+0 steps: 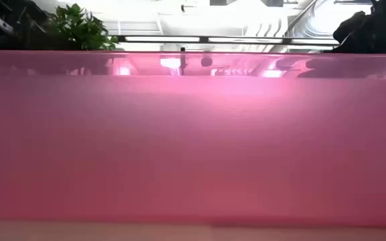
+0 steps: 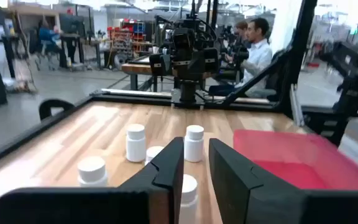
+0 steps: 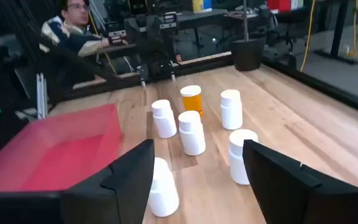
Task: Pick and place pill bottles into a basket
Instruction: Put the white pill bottle into the bin
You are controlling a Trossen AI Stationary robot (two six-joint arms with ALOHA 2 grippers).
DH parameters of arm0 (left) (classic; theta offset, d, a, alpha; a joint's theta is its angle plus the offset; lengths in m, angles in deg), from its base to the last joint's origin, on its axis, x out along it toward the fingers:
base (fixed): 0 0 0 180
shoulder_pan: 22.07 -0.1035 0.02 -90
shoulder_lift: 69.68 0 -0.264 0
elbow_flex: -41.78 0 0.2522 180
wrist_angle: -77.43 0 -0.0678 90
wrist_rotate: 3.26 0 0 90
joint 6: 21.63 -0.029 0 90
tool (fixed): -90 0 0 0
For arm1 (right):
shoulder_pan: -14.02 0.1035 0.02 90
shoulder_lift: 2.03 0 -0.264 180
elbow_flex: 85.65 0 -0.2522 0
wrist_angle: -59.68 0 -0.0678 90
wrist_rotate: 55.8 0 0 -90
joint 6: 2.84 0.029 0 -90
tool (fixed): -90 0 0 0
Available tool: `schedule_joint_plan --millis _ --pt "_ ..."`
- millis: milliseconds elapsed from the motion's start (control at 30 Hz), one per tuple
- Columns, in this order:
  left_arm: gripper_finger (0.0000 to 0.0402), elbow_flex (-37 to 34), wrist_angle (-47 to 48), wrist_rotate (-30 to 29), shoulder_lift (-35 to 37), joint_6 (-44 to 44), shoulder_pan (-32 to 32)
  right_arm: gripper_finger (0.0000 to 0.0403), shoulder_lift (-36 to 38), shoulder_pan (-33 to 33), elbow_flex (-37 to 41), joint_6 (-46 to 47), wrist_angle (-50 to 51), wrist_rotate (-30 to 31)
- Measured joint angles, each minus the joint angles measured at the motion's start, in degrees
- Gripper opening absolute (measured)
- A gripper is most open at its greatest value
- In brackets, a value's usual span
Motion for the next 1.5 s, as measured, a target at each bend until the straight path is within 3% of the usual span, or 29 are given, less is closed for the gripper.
schedule_joint_plan --millis 400,600,700,1167,1500 --pt "0.0111 0.0 0.1 -0.5 0.0 4.4 0.0 0.0236 0.0 0.0 0.0 6.5 -0.2 1.3" --pt "0.0111 0.0 0.1 -0.6 0.0 5.5 0.0 0.0236 0.0 0.0 0.0 7.3 0.1 11.2" --pt "0.0111 0.0 0.1 -0.8 0.0 6.3 0.0 0.0236 0.0 0.0 0.0 7.2 0.9 13.1" --pt "0.0111 0.0 -0.1 -4.2 0.0 5.6 0.0 0.0236 0.0 0.0 -0.6 7.3 1.0 6.8" --pt "0.0111 0.0 0.0 -6.2 0.0 1.2 0.0 0.0236 -0.1 0.0 -10.8 4.5 18.6 6.4"
